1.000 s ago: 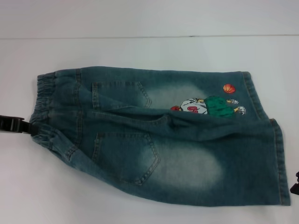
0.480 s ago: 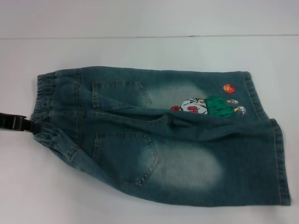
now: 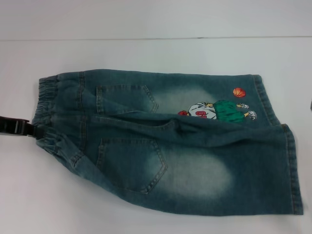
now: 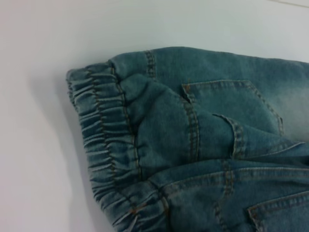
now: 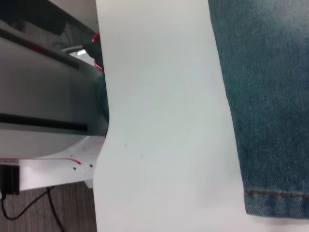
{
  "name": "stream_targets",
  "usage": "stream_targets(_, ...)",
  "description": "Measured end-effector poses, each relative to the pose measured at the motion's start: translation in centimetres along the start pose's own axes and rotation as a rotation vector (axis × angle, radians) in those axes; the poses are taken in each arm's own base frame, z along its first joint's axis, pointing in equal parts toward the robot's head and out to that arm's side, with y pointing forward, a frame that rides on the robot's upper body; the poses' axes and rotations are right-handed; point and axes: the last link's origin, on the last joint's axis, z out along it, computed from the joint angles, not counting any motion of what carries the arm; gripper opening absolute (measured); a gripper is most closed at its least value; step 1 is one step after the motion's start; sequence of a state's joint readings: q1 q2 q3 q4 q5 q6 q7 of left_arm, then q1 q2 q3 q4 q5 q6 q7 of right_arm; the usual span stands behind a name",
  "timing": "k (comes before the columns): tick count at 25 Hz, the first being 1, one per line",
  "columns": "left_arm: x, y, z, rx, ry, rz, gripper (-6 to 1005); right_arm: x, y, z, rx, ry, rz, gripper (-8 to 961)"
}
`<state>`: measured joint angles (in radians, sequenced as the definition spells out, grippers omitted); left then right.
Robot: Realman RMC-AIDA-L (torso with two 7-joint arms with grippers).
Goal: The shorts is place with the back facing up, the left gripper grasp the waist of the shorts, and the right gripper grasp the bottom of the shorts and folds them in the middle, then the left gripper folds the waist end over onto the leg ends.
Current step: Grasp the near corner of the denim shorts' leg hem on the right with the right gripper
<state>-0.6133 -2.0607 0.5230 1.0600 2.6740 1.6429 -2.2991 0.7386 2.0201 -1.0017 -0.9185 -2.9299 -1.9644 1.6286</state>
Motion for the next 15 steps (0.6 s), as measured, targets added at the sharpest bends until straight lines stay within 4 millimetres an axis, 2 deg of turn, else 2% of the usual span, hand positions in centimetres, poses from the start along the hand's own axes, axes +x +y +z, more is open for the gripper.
stream_targets(15, 0.2, 0.2, 0.1, -0.004, -0.001, 0.006, 30, -1.2, -0.3, 0.4, 0.02, 0.059, -0.012, 704)
